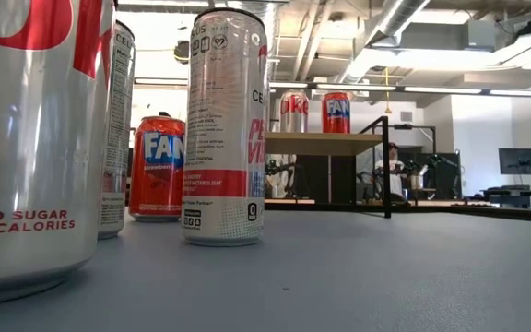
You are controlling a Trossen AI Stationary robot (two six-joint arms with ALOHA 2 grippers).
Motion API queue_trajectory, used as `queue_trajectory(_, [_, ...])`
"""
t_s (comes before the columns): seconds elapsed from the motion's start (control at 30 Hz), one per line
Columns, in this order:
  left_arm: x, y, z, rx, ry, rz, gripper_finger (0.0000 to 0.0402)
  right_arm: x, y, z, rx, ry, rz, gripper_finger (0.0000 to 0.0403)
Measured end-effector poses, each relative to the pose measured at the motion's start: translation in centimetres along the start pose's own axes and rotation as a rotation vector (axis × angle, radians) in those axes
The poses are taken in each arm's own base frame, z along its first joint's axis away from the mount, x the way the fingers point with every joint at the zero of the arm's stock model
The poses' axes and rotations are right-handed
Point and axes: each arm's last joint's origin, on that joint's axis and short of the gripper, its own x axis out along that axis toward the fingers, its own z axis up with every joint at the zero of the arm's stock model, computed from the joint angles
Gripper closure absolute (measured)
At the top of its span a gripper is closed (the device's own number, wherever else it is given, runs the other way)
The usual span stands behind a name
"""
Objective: Place canned beverage on shelf
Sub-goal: Put the left pink soda can on the shelf aligned with the other pink soda can
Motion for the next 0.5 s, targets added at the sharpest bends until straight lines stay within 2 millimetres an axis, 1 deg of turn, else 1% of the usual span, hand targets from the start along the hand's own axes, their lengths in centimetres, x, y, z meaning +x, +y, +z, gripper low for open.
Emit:
queue_trajectory(0.1, [0.7, -0.4, -0.2, -0.021, 0.027, -0.039, 0.0317, 0.4, 0.9, -0.8, 0.045, -0.003, 0.061, 0.0304])
queue_trajectory(0.27, [2.5, -1.5, -0.8, 0.008, 0.102, -0.104, 0.0317, 0.5, 1.7, -1.1, 0.043, 0.005, 0.09, 0.0285])
queue_trajectory(0.37, [3.9, -2.3, -1.7, 0.015, 0.191, -0.11, 0.0317, 0.4, 1.6, -1.1, 0.045, 0.001, 0.083, 0.0258])
queue_trajectory(0.5, [5.6, -3.9, -3.2, 0.062, 0.317, -0.196, 0.0317, 0.4, 1.6, -1.1, 0.046, 0.001, 0.081, 0.0211])
